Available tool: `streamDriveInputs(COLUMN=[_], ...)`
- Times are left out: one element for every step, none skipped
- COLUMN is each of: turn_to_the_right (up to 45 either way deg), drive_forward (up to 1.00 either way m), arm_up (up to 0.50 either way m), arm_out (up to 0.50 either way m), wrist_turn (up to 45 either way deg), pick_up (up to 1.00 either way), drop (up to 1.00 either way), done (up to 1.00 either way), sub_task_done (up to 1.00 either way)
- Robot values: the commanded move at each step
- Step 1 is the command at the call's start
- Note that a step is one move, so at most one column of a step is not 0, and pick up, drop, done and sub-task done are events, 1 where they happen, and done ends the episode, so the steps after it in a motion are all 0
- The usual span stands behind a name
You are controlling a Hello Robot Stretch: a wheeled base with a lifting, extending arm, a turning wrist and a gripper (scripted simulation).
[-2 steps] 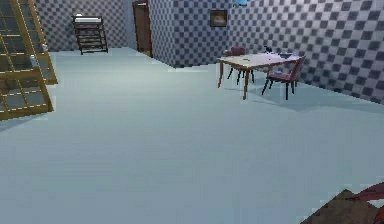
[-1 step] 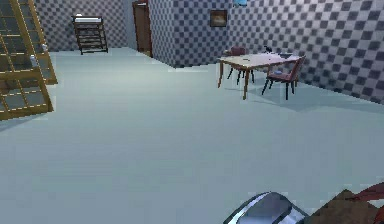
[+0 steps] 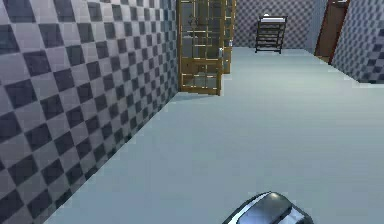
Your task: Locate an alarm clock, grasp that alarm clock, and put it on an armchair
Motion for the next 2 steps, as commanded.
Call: streamDriveInputs(turn_to_the_right=[-27.0,0.0], drive_forward=[0.0,0.3], arm_up=[0.0,0.0], arm_out=[0.0,0.0], wrist_turn=[0.0,0.0], pick_up=[0.0,0.0], drop=[0.0,0.0], done=[0.0,0.0], sub_task_done=[0.0,0.0])
